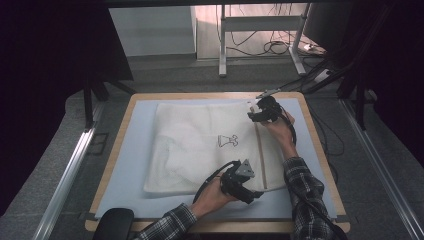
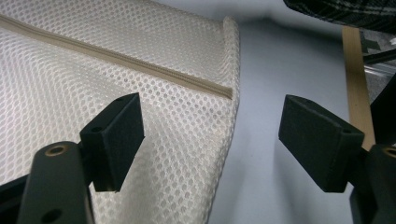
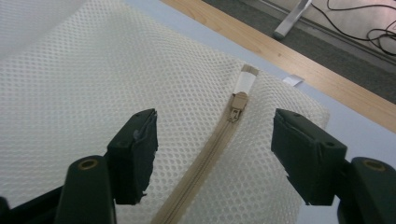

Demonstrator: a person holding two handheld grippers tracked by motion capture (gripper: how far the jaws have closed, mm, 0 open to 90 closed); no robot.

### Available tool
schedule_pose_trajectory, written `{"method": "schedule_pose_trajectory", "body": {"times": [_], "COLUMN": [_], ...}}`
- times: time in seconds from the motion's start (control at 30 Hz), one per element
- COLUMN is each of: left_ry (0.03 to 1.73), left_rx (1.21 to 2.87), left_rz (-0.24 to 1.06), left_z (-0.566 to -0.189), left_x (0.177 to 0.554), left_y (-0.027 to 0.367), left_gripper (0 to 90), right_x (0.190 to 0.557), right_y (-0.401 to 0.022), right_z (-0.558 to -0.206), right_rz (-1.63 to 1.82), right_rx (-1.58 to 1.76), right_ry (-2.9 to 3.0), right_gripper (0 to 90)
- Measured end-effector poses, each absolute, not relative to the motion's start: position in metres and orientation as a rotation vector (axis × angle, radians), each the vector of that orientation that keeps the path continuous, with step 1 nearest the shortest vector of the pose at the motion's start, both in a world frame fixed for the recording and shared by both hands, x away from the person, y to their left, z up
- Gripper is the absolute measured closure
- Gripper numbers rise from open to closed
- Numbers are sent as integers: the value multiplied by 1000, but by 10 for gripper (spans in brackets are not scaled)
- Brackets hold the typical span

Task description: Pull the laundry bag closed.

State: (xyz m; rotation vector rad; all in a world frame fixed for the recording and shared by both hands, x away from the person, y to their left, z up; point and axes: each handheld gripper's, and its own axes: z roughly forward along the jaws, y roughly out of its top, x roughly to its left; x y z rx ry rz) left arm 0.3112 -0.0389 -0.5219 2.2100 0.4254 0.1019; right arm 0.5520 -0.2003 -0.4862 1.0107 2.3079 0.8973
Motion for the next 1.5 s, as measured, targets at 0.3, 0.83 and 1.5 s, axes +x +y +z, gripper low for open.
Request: {"method": "schedule_pose_trajectory", "body": {"times": [0.3,0.83,1.5], "left_ry": [463,480,473], "left_rx": [2186,2209,2233], "left_rz": [99,116,185], "left_z": [-518,-518,-513], "left_x": [310,306,300], "left_y": [-30,-17,-2], "left_gripper": [138,80,44], "right_x": [541,522,497], "right_y": [-201,-193,-195], "right_z": [-479,-474,-465], "right_rz": [948,997,1030], "right_rx": [1018,1021,1011], "right_ry": [2339,2429,2412], "right_gripper": [236,39,4]}}
